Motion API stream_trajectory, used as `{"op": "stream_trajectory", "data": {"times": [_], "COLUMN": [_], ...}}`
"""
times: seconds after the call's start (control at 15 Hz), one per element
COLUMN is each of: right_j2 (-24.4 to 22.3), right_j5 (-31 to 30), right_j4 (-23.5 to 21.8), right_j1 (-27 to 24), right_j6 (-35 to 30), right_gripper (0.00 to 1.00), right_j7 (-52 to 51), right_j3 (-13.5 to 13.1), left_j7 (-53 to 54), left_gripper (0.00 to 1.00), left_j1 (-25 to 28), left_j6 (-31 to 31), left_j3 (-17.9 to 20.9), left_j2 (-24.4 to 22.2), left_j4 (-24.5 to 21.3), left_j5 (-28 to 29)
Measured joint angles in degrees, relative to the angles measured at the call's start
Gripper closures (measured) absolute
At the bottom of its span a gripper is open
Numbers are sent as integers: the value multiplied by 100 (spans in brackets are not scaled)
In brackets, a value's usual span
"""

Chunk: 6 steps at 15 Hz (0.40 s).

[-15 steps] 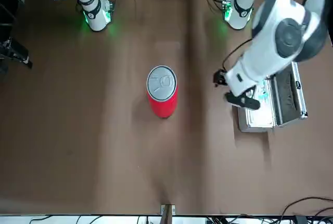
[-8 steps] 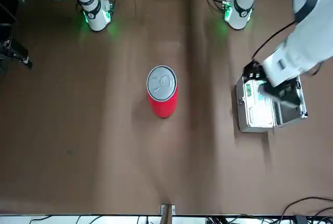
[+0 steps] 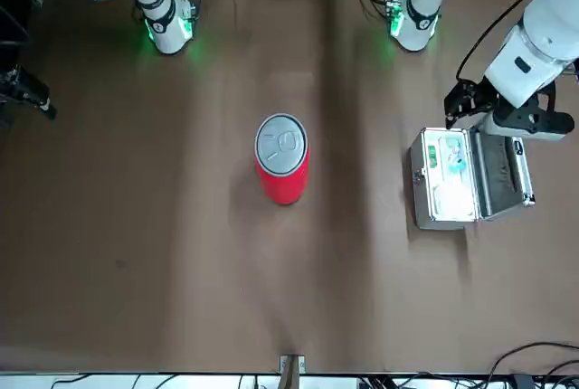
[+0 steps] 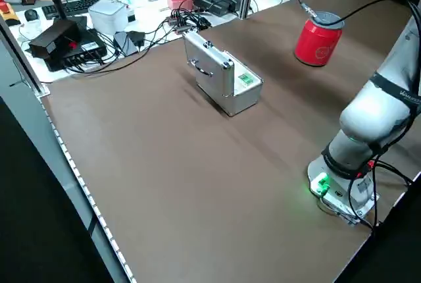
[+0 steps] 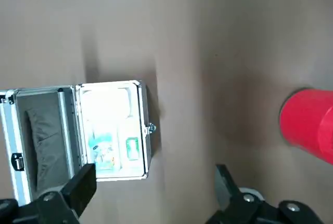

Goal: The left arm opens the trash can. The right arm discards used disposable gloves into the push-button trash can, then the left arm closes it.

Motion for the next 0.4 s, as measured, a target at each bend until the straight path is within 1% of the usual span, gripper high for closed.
{"op": "stream_trajectory", "data": {"times": [0.4], "right_j2": [0], "right_j5": [0], "right_j4": [0], "right_j1": [1], "right_j6": [0], "right_gripper": [1], "right_j7": [0], "right_j3": [1], "left_j7": [-46], "left_gripper": [0], "left_j1": [45], "left_j6": [94], "left_j3": [73], "left_j2": [35], "left_j4": [-5], "left_j5": [0]}}
